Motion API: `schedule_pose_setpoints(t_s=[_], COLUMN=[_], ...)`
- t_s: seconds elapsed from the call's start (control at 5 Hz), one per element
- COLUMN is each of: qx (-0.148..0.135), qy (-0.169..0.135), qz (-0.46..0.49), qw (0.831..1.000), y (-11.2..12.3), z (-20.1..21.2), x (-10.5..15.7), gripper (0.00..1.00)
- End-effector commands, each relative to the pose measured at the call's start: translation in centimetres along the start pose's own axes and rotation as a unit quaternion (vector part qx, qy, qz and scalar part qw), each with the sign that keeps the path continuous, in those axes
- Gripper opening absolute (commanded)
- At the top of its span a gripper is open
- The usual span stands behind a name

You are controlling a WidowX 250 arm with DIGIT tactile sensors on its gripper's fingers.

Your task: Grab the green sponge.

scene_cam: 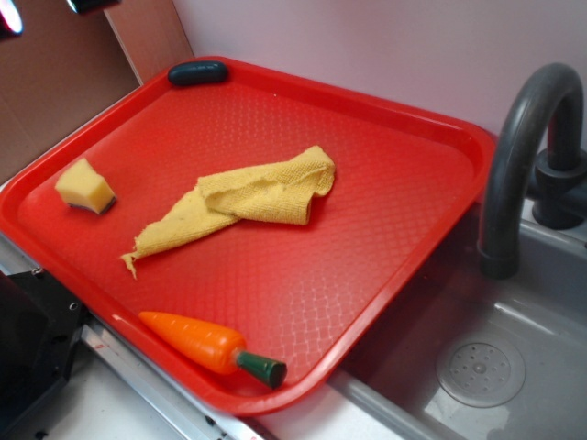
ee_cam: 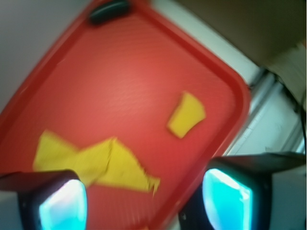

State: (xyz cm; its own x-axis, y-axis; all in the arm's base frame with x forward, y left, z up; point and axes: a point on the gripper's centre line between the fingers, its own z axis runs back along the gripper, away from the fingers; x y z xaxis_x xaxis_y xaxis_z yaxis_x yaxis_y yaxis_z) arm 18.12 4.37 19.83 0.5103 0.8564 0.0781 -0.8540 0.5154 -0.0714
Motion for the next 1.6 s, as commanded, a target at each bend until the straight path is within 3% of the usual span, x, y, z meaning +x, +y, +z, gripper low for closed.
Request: schedule_pose_setpoints(t_s=[0.0,0.2,0.4,1.0,1.4], qx=[-0.01,0.058,0.086,0.114,0.134], qy=[-0.141,-0.173,-0.175,-0.208,-0.254], qz=[0.245,0.348,0.391,0.339,0.322], qw=[0.959,0.92,0.899,0.91,0.902], y=[2.6,2.6,3.3,5.8,5.7], z=[-2.2,-4.7,-7.1,-11.9,-15.3], x=[0.9,1.6,2.2,1.1,0.9], gripper=[1.0,1.0,1.0,1.0,1.0])
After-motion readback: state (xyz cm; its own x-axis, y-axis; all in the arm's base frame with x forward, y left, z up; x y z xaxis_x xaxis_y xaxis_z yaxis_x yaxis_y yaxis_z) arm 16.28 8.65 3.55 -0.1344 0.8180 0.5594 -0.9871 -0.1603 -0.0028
